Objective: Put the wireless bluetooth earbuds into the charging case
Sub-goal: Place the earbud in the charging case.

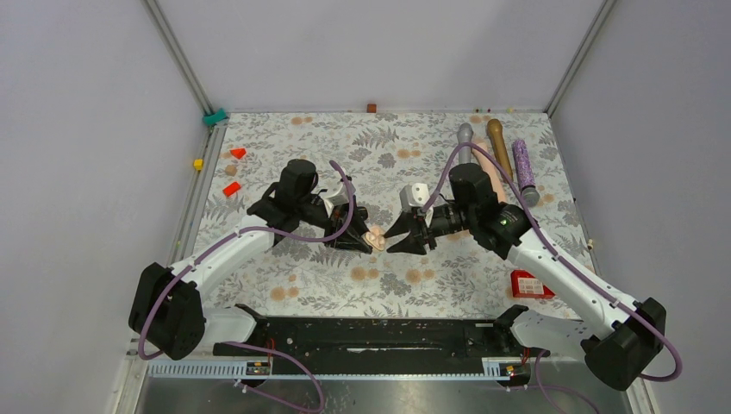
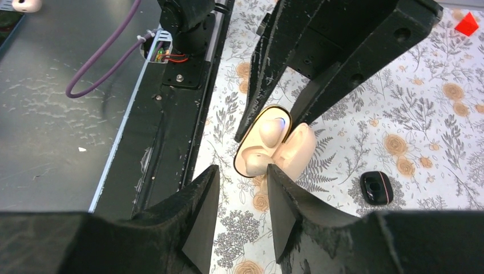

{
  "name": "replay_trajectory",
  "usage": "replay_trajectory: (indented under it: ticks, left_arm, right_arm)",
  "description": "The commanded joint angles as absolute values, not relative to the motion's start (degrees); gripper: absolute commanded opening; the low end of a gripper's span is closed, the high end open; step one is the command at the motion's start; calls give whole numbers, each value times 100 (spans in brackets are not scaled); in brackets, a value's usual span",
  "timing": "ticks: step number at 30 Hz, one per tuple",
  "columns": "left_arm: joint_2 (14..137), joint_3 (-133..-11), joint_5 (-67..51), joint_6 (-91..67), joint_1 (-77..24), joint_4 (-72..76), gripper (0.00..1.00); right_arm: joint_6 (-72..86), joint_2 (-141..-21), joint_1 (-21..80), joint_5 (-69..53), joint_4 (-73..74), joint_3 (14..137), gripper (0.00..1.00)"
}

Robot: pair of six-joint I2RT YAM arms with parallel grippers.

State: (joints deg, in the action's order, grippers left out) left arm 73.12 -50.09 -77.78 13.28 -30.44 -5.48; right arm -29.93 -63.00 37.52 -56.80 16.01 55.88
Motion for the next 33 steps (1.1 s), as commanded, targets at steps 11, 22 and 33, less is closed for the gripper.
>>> replay_trajectory:
  ticks: [11,22,33]
  left_arm:
    - [7154,-5090,-7816,1396,-3068,-278,0]
    - [7154,-5064,-7811,1415,-3070,-278,0]
    - [7177,-5076,-7797,1450,-3072,-297,0]
  right_arm:
    - [-2943,-6437,3957,-5688,1492,5698,48]
    - [-3142,-6282,3968,-5553,1833,5911,49]
    - [-2898,-5705,3668,-4679,1838,6135,96]
